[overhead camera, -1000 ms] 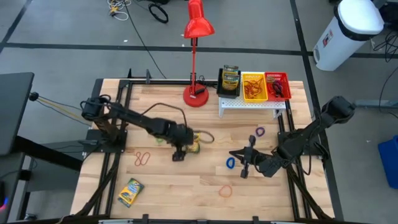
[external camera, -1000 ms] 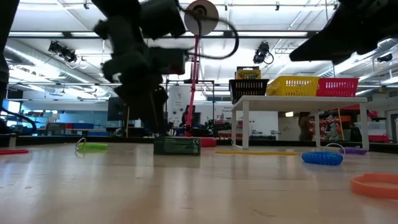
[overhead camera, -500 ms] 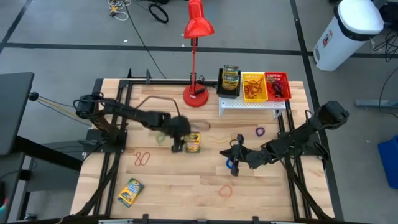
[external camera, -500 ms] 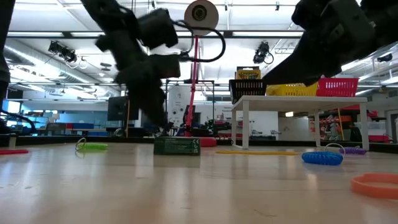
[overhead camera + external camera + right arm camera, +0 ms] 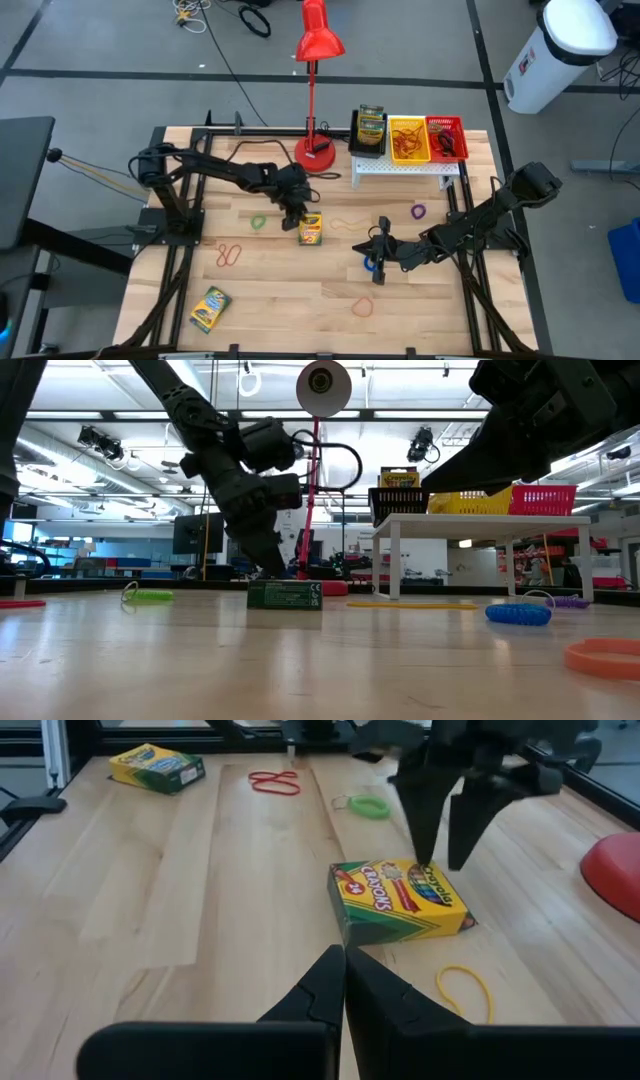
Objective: Pick & Place Office Desk Supplies
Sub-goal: Put the top crayon box into the black bin
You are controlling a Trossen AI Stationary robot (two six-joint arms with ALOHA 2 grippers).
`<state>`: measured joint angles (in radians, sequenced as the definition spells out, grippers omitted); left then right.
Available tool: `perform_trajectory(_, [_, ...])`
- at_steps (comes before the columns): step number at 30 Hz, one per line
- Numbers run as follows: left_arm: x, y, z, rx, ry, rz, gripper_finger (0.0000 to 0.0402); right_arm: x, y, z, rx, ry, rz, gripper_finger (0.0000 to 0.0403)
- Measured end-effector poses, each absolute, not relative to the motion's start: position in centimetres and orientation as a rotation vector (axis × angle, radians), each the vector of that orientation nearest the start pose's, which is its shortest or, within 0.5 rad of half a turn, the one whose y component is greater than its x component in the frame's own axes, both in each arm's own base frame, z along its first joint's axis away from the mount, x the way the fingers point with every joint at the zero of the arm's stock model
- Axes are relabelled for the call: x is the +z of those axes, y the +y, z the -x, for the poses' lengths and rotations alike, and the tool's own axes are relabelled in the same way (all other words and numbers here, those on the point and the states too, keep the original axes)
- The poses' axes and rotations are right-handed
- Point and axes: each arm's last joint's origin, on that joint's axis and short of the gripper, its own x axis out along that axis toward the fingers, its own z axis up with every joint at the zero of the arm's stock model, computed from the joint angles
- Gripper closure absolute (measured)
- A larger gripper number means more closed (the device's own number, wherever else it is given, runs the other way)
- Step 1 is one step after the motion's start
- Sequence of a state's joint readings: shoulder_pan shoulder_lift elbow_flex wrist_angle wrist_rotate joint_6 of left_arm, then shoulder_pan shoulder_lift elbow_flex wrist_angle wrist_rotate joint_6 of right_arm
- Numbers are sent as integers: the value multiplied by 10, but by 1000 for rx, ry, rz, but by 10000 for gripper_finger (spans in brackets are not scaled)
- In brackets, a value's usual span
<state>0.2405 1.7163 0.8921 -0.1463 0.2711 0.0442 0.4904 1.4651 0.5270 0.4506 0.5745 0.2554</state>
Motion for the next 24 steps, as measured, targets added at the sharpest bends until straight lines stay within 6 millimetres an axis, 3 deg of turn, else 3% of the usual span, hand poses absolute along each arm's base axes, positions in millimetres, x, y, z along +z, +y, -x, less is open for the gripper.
perform_trajectory(9, [134,69,-319,-102,950,220,252,161,112,-243,-135,406,-1,382])
perform_trajectory(13, [134,69,-319,-109,951,200,294,161,112,-243,-135,407,0,382])
perform_trajectory(19, [135,70,-318,-118,959,111,388,161,112,-243,-135,407,0,382])
perform_trajectory(24, [141,66,-316,-107,960,34,396,161,112,-243,-134,408,3,382])
